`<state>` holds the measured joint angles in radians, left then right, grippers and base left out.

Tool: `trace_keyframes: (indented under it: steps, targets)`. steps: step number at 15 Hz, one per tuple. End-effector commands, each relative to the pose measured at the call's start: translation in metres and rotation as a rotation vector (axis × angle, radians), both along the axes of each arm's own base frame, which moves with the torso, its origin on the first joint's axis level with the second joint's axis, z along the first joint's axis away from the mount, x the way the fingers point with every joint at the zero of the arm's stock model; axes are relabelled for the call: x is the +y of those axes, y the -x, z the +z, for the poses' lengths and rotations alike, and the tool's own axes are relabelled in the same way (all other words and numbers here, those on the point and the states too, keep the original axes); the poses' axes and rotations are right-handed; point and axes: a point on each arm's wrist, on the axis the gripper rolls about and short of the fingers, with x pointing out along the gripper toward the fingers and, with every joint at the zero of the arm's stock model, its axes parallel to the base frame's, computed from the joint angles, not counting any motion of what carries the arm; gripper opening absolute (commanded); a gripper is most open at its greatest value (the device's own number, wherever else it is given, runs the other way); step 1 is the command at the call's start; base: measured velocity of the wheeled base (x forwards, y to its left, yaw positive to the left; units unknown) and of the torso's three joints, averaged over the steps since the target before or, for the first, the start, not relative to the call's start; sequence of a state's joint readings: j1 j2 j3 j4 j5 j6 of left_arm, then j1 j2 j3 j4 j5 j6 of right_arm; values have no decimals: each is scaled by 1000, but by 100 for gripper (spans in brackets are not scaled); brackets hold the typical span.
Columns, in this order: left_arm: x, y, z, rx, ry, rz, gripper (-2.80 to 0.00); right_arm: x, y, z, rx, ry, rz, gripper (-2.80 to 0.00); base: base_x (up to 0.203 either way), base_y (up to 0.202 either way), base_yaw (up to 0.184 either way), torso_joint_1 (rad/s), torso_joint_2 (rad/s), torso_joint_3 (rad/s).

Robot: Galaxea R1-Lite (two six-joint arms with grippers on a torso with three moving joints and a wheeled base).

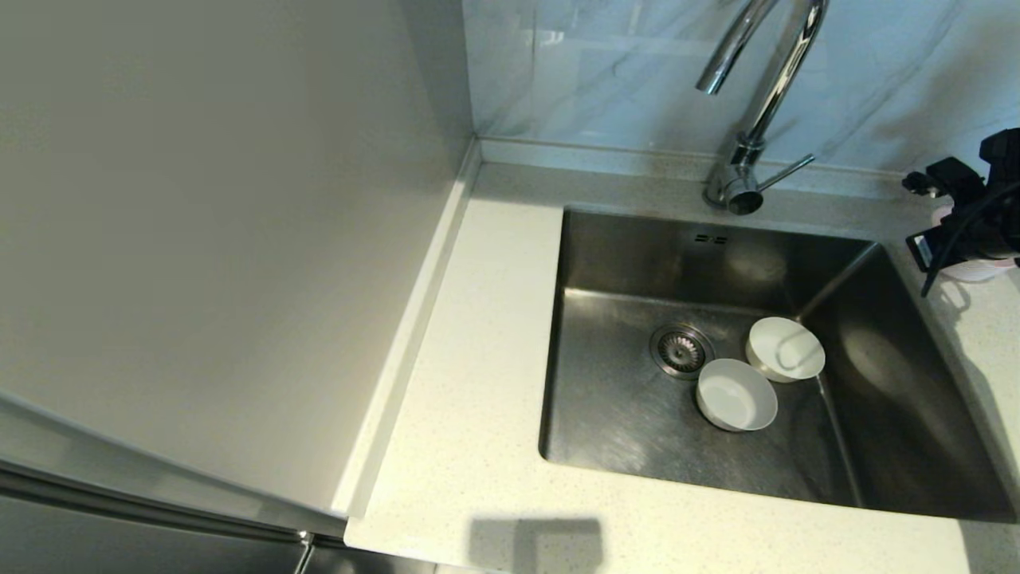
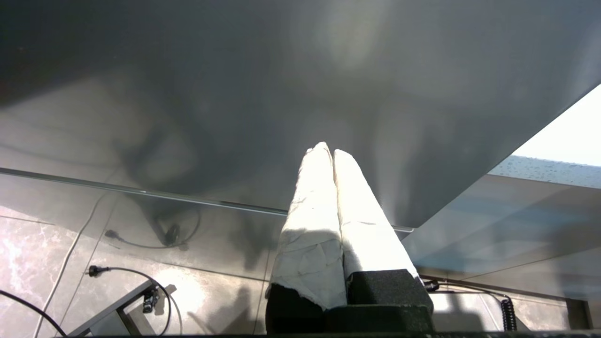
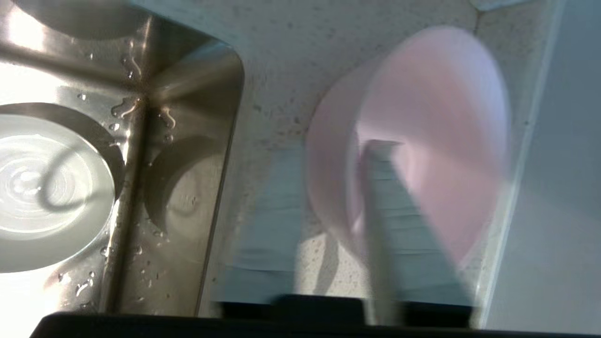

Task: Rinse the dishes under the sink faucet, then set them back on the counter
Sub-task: Put a bowl back to the table from the sink

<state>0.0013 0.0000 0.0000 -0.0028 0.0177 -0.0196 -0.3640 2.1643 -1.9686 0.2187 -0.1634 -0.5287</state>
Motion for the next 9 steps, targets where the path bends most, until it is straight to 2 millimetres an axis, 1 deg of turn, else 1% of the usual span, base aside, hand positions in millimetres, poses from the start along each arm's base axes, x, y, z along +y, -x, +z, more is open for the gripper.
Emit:
trace_keyframes:
  steps: [1,3,6,7,9]
  targets:
    - [0,0,0,-3,0,1,-280,0,-1,0,-2,3,1,0,0,0,0,0,0,0]
    - [0,0,0,-3,0,1,-280,-1,-2,4,-38,17,1,0,0,0,0,0,0,0]
    - [0,0,0,-3,0,1,-280,4,2,24,-128,52,12,0,0,0,0,0,0,0]
    - [0,0,0,-3,0,1,-280,10,6,34,-152,60,21,0,0,0,0,0,0,0]
    - [0,0,0,-3,0,1,-280,26,17,63,-252,88,59,0,0,0,0,0,0,0]
